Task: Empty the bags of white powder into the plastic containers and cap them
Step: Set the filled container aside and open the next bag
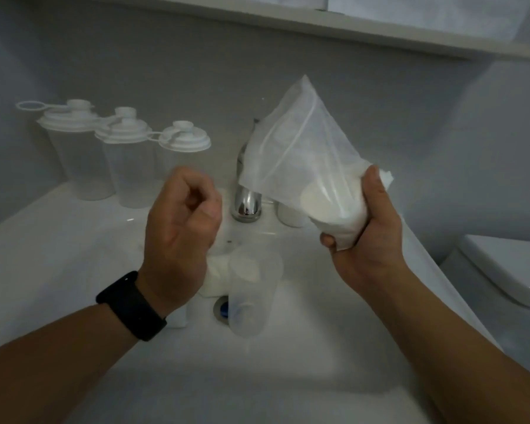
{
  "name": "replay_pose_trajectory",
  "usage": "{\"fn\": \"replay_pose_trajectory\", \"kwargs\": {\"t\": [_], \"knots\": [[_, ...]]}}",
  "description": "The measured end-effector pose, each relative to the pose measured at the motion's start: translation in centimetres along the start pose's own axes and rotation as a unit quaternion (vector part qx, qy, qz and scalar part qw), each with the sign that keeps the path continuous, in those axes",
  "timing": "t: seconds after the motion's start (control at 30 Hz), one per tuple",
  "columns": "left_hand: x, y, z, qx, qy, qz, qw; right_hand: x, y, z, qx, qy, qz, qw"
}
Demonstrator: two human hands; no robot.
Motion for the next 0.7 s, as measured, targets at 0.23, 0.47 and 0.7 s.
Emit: {"fn": "replay_pose_trajectory", "kwargs": {"t": [0.23, 0.47, 0.7], "knots": [[-1.0, -7.7, -1.7, 0.277, -0.281, -0.173, 0.903, 1.5, 0.0, -4.7, -0.009, 0.056, 0.045, 0.997], [-3.9, -10.5, -1.6, 0.193, -0.389, -0.361, 0.826, 1.6, 0.6, -6.0, 0.007, 0.065, 0.052, 0.996], [-7.1, -10.0, 0.8, 0.196, -0.392, -0.378, 0.816, 1.3, 0.4, -6.5, -0.008, 0.075, 0.05, 0.996]]}}
Point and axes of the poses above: each hand's wrist, its own x-axis towards the middle knuckle, its own z-axis out of the palm, y = z × x, the point moved 6 cm from there along x, towards the middle knuckle, and after that the axes turned 11 degrees about y, right-handed, at the moved point
